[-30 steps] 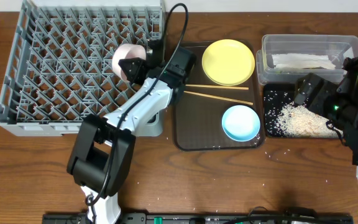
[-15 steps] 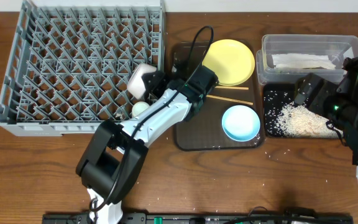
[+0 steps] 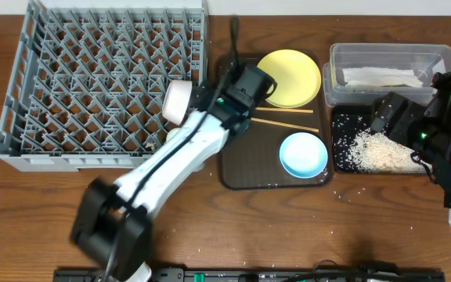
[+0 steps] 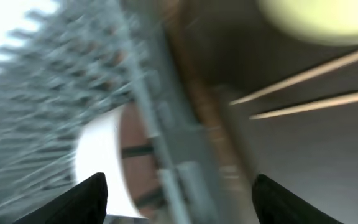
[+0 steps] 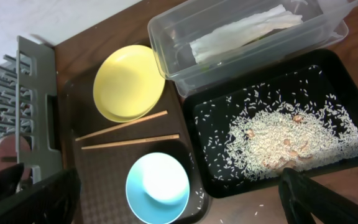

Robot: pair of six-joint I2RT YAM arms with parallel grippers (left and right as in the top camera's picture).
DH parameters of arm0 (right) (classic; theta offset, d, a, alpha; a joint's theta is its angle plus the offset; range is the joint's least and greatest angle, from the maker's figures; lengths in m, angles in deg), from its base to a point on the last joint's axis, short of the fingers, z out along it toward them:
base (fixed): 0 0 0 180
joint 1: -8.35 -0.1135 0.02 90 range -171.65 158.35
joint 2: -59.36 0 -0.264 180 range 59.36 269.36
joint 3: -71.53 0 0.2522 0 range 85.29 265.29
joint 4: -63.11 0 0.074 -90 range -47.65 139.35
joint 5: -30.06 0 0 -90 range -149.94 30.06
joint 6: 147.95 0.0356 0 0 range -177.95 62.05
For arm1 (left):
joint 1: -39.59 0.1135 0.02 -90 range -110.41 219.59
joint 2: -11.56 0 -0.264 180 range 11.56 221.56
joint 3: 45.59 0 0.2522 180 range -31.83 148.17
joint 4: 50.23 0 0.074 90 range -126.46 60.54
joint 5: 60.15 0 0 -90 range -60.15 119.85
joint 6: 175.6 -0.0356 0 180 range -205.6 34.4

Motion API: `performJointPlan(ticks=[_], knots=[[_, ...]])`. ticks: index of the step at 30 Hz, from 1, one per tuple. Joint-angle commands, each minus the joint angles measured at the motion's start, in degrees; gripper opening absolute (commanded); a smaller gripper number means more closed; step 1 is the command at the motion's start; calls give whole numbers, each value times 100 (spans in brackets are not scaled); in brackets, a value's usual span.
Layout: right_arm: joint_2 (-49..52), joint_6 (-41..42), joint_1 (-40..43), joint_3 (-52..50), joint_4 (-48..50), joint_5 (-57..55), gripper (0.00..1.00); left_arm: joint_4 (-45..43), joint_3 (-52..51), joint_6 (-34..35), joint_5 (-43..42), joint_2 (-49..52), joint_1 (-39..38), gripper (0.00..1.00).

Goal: Sort waste into correct bins and load items into the dishwasher
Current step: 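Move left gripper to the blue bowl and grasp its rim, then carry the blue bowl with left gripper and place it in the rack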

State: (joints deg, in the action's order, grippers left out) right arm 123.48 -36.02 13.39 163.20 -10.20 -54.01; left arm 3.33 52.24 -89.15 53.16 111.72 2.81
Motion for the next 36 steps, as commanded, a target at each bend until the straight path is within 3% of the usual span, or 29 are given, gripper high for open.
performJointPlan(ticks=[1, 5, 8, 12, 20, 31, 36], knots=[[9, 52, 24, 31, -9, -11, 99, 74, 138, 511, -2457, -291, -11, 76], [9, 52, 24, 31, -11, -11, 99, 155, 28, 1840, -3484, -136, -20, 69], [9, 52, 24, 31, -11, -11, 99, 87, -162, 2844, -3576, 83, -35, 67], [9, 52, 24, 31, -9, -11, 99, -269, -404, 3526, -3580, 514, -87, 67], [9, 52, 24, 31, -11, -11, 99, -835, -413, 3733, -4181, 1224, -304, 67], [9, 52, 24, 31, -11, -11, 99, -994, -415, 3512, -4041, 1311, -568, 68], [9, 52, 24, 31, -9, -11, 99, -1086, -413, 3539, -3751, 1604, -791, 59]])
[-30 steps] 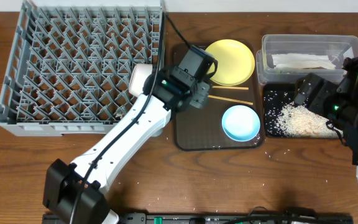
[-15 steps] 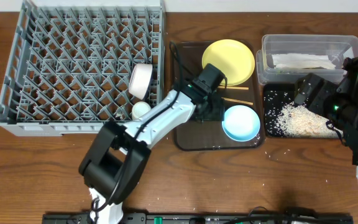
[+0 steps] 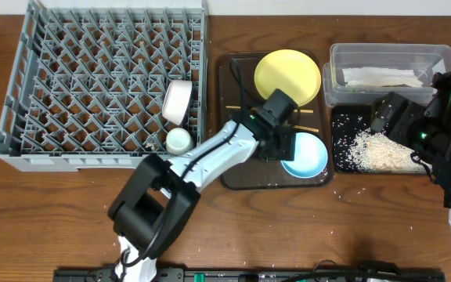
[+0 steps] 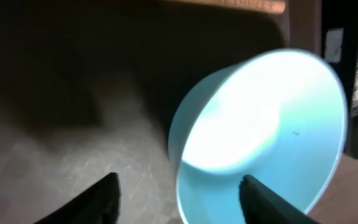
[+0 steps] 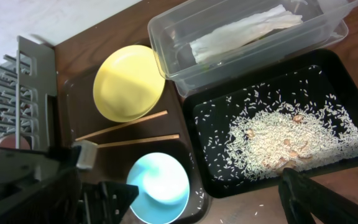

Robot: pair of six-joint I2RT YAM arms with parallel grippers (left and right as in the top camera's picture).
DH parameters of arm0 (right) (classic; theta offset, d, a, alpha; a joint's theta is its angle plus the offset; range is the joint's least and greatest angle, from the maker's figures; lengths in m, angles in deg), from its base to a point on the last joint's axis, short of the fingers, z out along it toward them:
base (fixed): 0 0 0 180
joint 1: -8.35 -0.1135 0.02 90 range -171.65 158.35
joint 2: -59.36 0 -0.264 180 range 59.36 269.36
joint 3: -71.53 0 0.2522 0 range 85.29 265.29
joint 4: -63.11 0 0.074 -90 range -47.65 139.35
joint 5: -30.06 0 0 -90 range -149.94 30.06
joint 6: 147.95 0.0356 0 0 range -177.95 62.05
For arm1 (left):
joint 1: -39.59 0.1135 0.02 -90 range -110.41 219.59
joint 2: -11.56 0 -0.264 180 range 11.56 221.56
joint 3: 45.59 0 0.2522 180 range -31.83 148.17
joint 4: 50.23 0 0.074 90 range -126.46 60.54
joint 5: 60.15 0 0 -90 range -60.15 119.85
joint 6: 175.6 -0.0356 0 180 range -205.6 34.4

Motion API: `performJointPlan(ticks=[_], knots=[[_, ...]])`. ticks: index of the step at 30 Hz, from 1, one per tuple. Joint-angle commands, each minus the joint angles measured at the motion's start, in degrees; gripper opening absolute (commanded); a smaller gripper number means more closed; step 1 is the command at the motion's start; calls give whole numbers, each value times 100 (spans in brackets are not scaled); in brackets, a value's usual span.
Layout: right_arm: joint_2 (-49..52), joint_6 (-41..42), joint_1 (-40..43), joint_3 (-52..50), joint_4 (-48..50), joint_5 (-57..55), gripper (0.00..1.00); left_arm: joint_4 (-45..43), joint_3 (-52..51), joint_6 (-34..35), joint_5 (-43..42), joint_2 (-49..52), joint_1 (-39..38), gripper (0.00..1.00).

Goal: Sort waste into correct bins and load items into the dishwasher
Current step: 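Carry the blue bowl with left gripper and place it in the rack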

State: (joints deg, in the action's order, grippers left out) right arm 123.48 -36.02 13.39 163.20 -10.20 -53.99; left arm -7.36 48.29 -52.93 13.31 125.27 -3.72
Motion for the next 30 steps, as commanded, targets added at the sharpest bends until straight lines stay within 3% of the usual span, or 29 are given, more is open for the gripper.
performJointPlan(ticks=[1, 8, 10, 16, 19, 23, 27, 30], knots=[[9, 52, 24, 31, -11, -13, 99, -17, -17, -83, 273, 291, -157, 56], [9, 52, 24, 31, -9, -13, 99, -9, -17, -83, 468, 321, -162, 24], [9, 52, 24, 31, -11, -13, 99, -7, -17, -85, 573, 321, -162, 8], [9, 52, 24, 31, -11, -13, 99, 160, 68, -415, 1008, 105, -61, 7], [9, 52, 24, 31, -9, -13, 99, 382, 129, -728, 2072, -321, 31, 7], [9, 52, 24, 31, -11, -13, 99, 280, 140, -1613, 4260, -988, 138, 7], [9, 52, 24, 31, -11, -13, 99, -474, 140, -2669, 6304, -1335, 280, 7], [9, 52, 24, 31, -9, -13, 99, -1469, 138, -3676, 7062, -1305, 514, 8]])
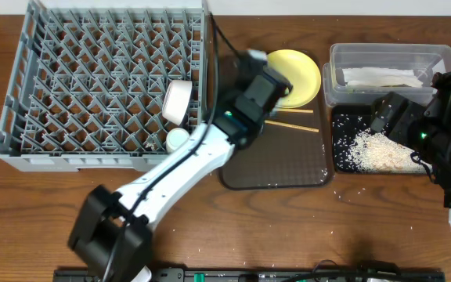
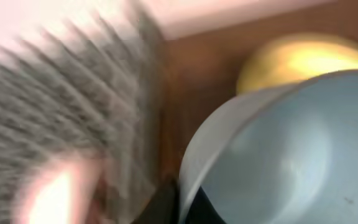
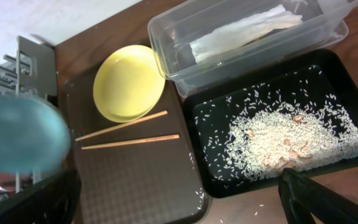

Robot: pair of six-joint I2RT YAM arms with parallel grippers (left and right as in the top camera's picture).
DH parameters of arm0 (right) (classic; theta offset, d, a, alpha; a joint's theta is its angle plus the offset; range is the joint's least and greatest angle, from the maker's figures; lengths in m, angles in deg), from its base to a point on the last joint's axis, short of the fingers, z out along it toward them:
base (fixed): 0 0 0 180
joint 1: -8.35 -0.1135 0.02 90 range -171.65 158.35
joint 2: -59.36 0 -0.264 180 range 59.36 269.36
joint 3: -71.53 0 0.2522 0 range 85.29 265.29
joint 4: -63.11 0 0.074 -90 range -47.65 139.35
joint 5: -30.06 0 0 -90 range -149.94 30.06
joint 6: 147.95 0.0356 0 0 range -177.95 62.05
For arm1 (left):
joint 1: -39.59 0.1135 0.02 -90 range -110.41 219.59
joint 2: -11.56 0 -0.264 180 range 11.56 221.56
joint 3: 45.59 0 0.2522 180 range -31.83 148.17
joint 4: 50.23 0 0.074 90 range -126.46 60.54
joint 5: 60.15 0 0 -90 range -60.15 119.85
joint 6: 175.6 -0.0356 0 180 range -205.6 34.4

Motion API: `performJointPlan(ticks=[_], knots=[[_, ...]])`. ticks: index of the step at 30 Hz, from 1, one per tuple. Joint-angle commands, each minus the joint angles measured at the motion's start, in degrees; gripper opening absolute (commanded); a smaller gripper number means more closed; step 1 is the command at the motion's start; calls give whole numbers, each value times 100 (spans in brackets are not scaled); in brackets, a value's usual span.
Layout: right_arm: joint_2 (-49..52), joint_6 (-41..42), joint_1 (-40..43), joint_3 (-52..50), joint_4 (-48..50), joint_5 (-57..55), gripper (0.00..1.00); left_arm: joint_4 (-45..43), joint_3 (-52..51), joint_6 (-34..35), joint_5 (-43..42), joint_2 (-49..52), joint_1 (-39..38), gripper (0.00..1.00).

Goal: Sort waste into correct bins and load items into the dishwasher
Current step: 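Carry the blue bowl with left gripper and place it in the rack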

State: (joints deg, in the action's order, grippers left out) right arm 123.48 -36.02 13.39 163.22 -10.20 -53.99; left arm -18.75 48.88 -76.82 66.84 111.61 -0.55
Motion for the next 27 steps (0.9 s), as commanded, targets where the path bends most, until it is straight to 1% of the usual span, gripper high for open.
performJointPlan(ticks=[1, 7, 12, 17, 20, 22, 27], knots=[[9, 52, 24, 28, -9, -13, 99, -643, 79, -1591, 1805, 94, 295, 7], [9, 52, 24, 28, -11, -13, 99, -2208, 79, -3014, 1967, 409, 1110, 8], [9, 52, 24, 28, -9, -13, 99, -3536, 79, -3786, 1967, 787, 1740, 8], [9, 52, 24, 28, -11, -13, 99, -5104, 79, -4815, 1902, 1346, 2074, 7], [9, 52, 24, 28, -11, -13, 99, -5960, 79, -5300, 1803, 1733, 2232, 7], [9, 52, 24, 28, -11, -13, 99, -6314, 79, -5545, 1563, 1976, 2317, 8], [9, 52, 24, 28, -9, -13, 99, -6712, 79, -5567, 1217, 2354, 2374, 7]])
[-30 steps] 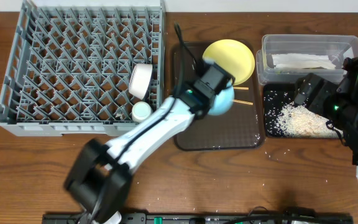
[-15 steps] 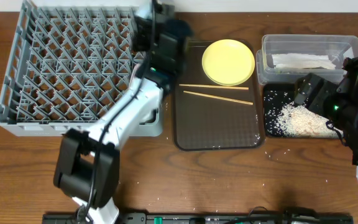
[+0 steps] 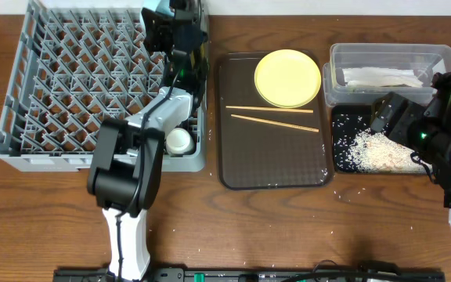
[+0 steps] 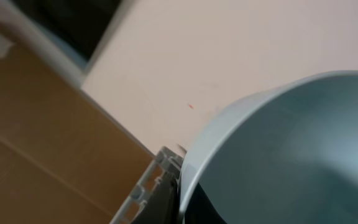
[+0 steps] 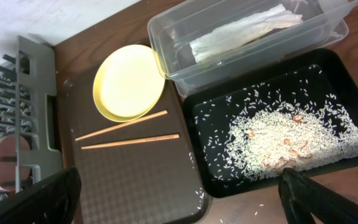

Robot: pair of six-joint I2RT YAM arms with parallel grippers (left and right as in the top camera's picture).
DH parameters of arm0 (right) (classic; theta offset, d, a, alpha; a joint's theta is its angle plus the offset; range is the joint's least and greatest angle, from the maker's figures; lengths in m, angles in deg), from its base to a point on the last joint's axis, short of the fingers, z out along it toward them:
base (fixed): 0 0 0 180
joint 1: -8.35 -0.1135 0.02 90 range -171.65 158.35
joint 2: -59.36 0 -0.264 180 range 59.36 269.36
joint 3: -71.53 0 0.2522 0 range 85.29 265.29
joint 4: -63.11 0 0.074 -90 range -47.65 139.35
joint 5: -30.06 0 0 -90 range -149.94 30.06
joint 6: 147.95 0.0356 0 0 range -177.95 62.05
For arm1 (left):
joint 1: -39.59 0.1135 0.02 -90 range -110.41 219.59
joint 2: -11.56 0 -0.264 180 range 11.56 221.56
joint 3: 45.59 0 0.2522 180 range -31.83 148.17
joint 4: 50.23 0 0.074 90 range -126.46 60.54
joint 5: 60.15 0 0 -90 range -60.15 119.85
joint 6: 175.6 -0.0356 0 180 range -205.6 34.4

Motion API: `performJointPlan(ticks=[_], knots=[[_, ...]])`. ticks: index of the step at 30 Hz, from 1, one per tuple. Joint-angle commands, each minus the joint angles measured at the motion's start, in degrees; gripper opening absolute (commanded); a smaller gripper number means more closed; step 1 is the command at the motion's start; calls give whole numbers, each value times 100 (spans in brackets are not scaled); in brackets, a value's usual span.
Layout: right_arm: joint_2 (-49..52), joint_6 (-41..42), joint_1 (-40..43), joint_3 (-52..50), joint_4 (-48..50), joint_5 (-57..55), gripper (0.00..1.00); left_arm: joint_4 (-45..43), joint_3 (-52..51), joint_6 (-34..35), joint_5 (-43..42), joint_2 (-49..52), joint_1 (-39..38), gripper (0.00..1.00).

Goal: Sort waste into correct bins and load items into the dishwasher
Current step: 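Carry the blue bowl with left gripper and place it in the rack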

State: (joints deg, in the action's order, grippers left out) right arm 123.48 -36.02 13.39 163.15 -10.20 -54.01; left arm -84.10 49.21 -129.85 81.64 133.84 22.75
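Observation:
The light blue bowl (image 4: 303, 155) fills the right of the left wrist view, tilted, with my left gripper (image 4: 179, 208) shut on its rim. Overhead, that gripper (image 3: 172, 22) hangs over the far right corner of the grey dish rack (image 3: 53, 94); the arm hides most of the bowl. A yellow plate (image 3: 288, 77) and two chopsticks (image 3: 272, 110) lie on the brown tray (image 3: 276, 160). My right gripper (image 5: 179, 180) stands open above the table at the right, holding nothing.
A pinkish cup and a small white cup (image 3: 179, 140) sit at the rack's right edge. A clear bin (image 3: 390, 66) with crumpled paper stands at the back right. In front of it is a black tray (image 3: 347, 160) with spilled rice.
My left gripper, still shut on the blue bowl, has moved from the tray's far left edge to the rack's far right corner. The wrist camera now faces the wall. The right arm has not moved.
First my left gripper was open at the rack's right edge by the cup. Then it was open around the blue bowl on the tray. Then the bowl was off the tray in its grip, and now it is over the rack's far corner.

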Motion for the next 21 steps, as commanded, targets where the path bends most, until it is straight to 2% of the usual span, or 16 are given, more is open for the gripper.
performJointPlan(ticks=[1, 7, 21], knots=[[9, 52, 24, 35, -9, -11, 99, -262, 46, -264, -299, 186, 44, 7], [9, 52, 24, 35, -9, -11, 99, -286, 46, -175, -750, 278, 44, 7], [9, 52, 24, 35, -9, -11, 99, -282, 46, -70, -986, 575, 225, 7]])
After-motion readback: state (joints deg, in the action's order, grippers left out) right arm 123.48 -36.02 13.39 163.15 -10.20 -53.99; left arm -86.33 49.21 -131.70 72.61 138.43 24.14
